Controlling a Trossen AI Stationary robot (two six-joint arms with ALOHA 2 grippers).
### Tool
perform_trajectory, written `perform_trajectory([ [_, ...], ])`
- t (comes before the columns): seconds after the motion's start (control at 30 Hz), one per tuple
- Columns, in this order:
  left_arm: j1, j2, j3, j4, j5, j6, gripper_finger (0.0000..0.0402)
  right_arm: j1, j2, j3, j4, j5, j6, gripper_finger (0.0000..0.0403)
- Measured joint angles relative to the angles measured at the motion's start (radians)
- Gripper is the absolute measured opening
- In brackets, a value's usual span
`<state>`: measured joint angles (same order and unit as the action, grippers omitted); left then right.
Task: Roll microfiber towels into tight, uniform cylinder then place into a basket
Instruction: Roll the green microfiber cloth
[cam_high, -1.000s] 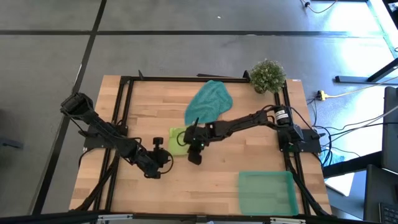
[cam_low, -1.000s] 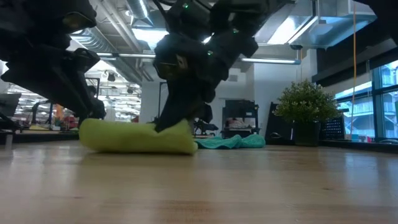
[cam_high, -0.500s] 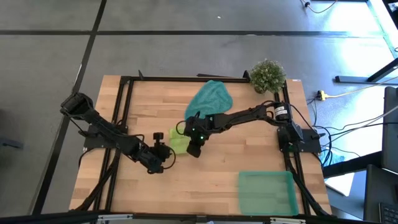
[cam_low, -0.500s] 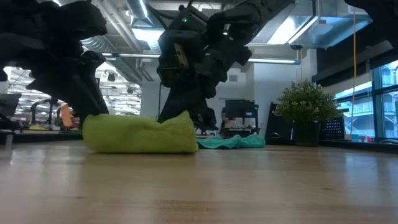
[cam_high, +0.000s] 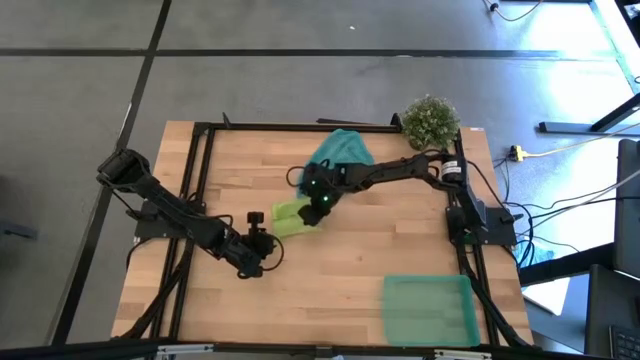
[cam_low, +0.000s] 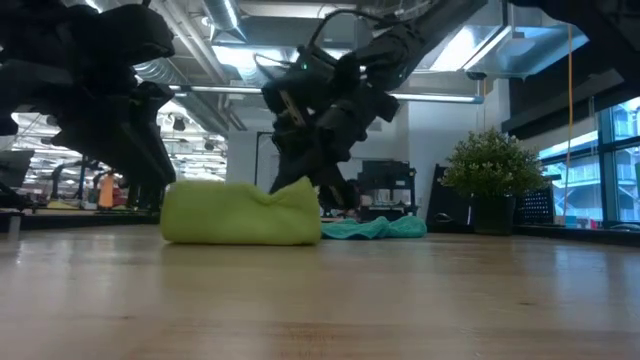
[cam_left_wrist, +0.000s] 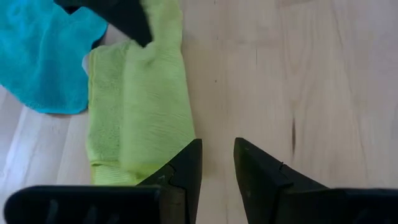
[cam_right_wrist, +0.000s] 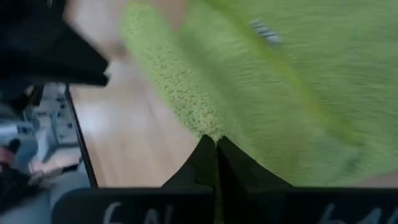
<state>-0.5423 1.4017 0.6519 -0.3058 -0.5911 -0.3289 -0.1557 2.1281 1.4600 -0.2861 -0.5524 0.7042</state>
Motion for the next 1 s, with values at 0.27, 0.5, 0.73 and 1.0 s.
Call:
perform_trajectory([
  [0.27,0.038,0.0,0.0,0.001,-0.03,0.002,0.0089,-0.021,0.0,-0.012,-0.012,0.0,0.022,0.0002],
  [0.5,0.139,0.033,0.0,0.013,-0.077,0.002,0.0089,-0.021,0.0,-0.013,-0.011,0.008,0.013,0.0002],
  [0.73,0.212,0.105,0.0,0.064,-0.067,0.028,0.0089,-0.021,0.0,-0.013,-0.012,0.009,-0.002,0.0004],
  [1.0,0.269,0.171,0.0,0.069,0.029,0.024,0.0089,-0.018,0.0,-0.013,-0.013,0.01,-0.006,0.0004],
])
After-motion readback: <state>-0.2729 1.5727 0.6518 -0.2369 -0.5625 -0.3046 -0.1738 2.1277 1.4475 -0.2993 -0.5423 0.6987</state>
